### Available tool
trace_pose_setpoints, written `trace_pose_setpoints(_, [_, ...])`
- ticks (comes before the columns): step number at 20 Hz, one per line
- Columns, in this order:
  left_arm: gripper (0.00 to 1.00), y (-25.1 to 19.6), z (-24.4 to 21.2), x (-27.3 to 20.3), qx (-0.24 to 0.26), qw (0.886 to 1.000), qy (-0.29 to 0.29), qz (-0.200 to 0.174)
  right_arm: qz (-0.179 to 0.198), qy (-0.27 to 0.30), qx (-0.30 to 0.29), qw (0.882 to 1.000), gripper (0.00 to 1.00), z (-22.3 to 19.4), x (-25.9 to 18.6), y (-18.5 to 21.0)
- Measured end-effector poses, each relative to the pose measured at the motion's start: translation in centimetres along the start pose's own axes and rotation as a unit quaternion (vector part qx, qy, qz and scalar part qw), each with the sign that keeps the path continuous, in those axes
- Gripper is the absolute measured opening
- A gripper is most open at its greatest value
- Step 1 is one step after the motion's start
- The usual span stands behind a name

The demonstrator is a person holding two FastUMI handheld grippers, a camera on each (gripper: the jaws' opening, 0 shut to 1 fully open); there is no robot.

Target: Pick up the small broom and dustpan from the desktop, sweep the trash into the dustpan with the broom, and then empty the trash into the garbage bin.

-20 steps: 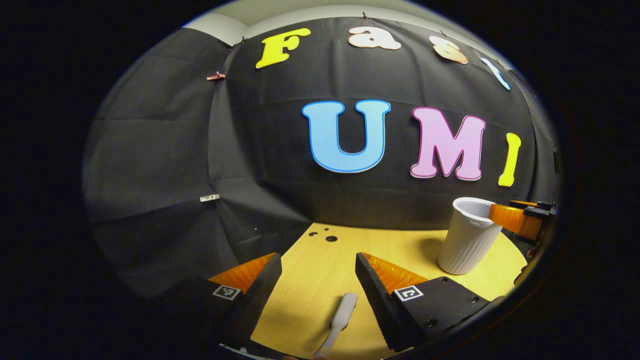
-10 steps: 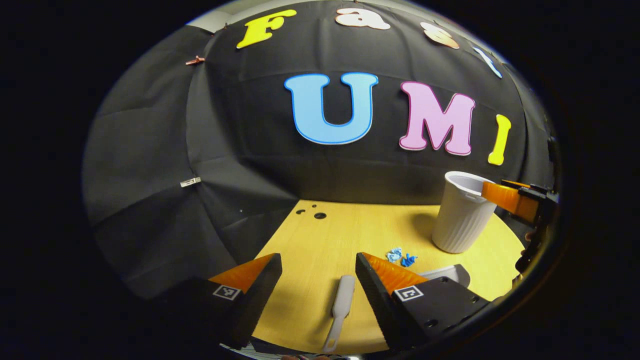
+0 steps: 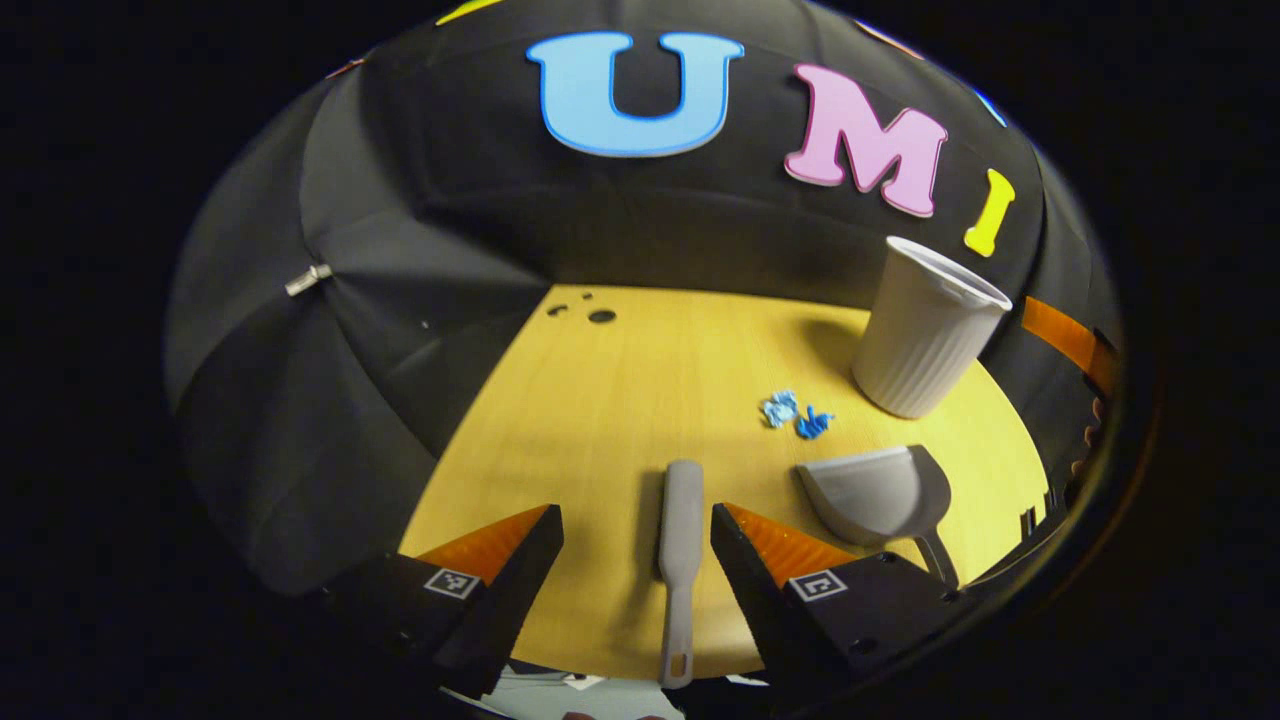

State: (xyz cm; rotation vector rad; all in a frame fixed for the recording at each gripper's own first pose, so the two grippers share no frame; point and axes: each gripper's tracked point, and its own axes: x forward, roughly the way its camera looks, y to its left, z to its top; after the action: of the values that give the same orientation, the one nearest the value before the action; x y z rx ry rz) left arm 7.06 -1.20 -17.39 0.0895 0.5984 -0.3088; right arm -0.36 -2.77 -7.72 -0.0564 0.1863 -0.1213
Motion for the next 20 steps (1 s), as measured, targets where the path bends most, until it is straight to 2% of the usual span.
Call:
trace_pose_setpoints(3, [0.96, -0.1, -3.4, 1.6, 0.024, 0.998, 0.064, -0.014, -0.012, 0.031, 0.008, 0.999, 0.99, -2.3, -1.0, -0.8])
trace_pose_setpoints(7, [0.96, -0.6, -7.2, 3.0, 0.072, 0.988, 0.131, -0.024, -0.028, 0.064, 0.024, 0.997, 0.99, -4.8, -2.2, -1.9])
trace_pose_setpoints(12, [0.95, -0.3, -10.0, 4.3, 0.098, 0.977, 0.191, -0.012, -0.037, 0.11, 0.04, 0.992, 0.99, -8.1, -3.3, -2.4])
trace_pose_setpoints(14, [0.95, -0.5, -10.8, 5.3, 0.099, 0.973, 0.208, -0.01, -0.024, 0.15, 0.051, 0.987, 0.99, -10.3, -3.9, -1.5])
trace_pose_setpoints(18, [0.94, -1.2, -12.5, 6.6, 0.057, 0.965, 0.255, -0.011, -0.004, 0.226, 0.06, 0.972, 0.99, -14.7, -4.2, 0.0])
trace_pose_setpoints(20, [0.88, -0.8, -12.3, 7.4, 0.052, 0.965, 0.256, -0.004, -0.006, 0.245, 0.055, 0.968, 0.99, -15.9, -4.5, 0.5])
